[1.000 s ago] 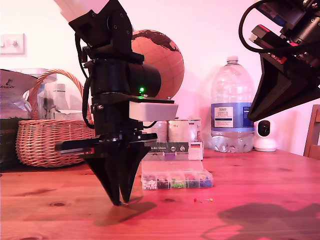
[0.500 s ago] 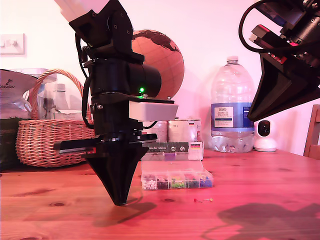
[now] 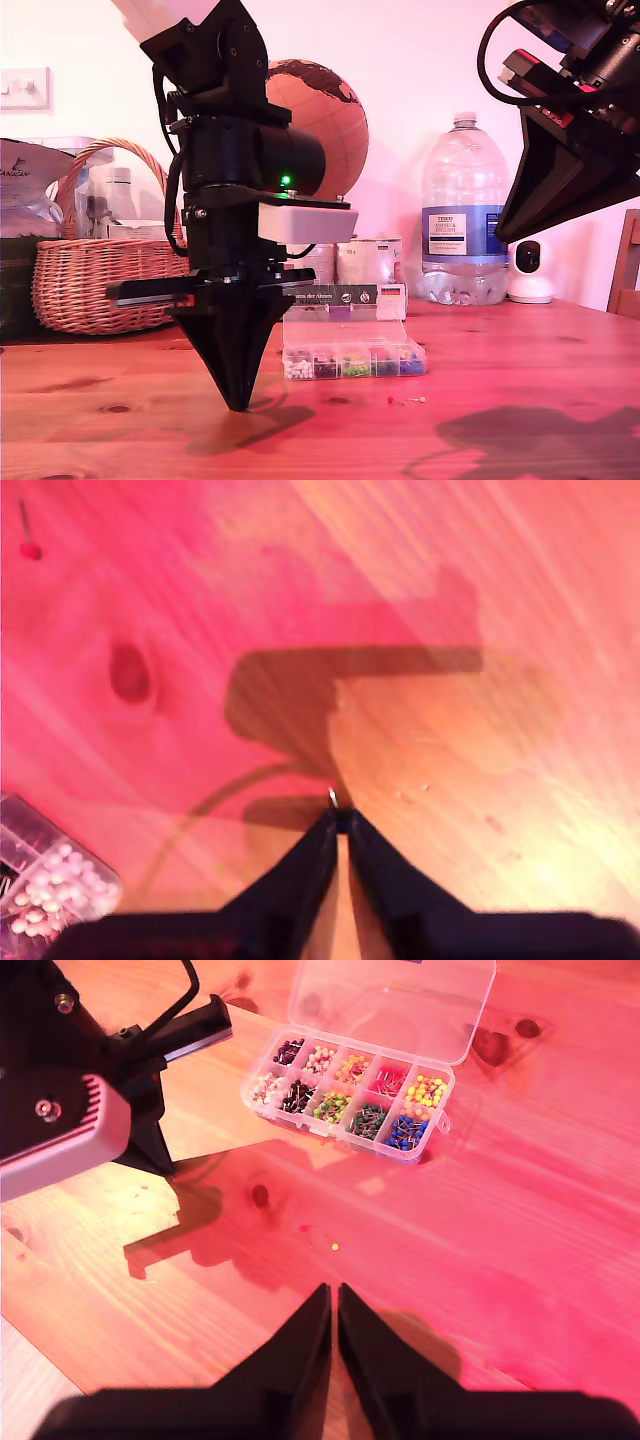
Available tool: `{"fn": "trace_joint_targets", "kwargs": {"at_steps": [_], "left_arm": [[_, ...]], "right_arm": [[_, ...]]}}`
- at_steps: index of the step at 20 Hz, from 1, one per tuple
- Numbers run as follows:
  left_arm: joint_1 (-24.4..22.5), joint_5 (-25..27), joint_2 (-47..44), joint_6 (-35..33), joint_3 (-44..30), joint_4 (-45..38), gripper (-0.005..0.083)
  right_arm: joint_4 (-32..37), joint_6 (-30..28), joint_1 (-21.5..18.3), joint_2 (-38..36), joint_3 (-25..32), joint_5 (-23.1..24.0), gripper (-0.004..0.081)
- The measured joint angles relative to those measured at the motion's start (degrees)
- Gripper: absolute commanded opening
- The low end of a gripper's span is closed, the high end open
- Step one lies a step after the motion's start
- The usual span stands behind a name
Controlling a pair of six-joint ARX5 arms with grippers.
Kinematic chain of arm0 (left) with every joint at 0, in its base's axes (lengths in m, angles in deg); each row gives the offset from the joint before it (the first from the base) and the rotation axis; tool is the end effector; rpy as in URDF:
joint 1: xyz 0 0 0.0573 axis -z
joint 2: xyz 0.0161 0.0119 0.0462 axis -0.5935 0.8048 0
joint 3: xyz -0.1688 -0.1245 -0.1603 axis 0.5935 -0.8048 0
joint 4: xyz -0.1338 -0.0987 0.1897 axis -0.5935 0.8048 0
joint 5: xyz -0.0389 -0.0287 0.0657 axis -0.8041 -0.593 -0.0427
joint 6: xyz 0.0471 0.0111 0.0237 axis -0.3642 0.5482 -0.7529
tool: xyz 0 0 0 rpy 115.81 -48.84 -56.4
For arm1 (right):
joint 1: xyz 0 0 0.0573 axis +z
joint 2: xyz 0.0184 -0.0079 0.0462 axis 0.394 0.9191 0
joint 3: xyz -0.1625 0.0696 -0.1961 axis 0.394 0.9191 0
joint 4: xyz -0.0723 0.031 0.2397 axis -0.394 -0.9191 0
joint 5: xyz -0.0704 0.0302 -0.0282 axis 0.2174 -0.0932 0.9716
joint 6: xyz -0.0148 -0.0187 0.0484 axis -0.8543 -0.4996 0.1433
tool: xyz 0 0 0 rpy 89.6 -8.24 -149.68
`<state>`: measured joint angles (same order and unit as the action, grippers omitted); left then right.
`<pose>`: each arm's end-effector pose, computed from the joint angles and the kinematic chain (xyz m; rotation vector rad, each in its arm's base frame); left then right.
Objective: Sort the loose pins on the table into their correct compartments
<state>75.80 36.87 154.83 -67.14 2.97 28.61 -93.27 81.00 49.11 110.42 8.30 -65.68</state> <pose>0.2931 -0.2435 0.1524 1.6190 0.7431 -1.7159 0.1887 0.0988 0.2227 -0.0668 0.8154 0.6301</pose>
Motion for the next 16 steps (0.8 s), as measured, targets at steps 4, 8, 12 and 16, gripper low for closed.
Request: {"fn": "trace_joint_targets", "kwargs": {"at_steps": [4, 8, 12, 16], "left_arm": [[0.00, 0.24, 0.00, 0.00, 0.00, -0.11, -0.0021], [0.00, 0.37, 0.00, 1.99, 0.00, -0.50, -0.0021], [0.33, 1.18, 0.00, 2.10, 0.00, -0.52, -0.0021], [0.37, 1.38, -0.11, 2.08, 0.00, -0.50, -0.0021]], "right_arm": [[0.00, 0.00, 0.00, 0.00, 0.00, -0.15, -0.0012], [0.00, 0.00, 0.00, 0.00, 0.00, -0.20, -0.0012], [0.00, 0.00, 0.00, 0.00, 0.00, -0.20, -0.0012], [0.02, 0.00, 0.00, 0.00, 0.00, -0.20, -0.0012]]}}
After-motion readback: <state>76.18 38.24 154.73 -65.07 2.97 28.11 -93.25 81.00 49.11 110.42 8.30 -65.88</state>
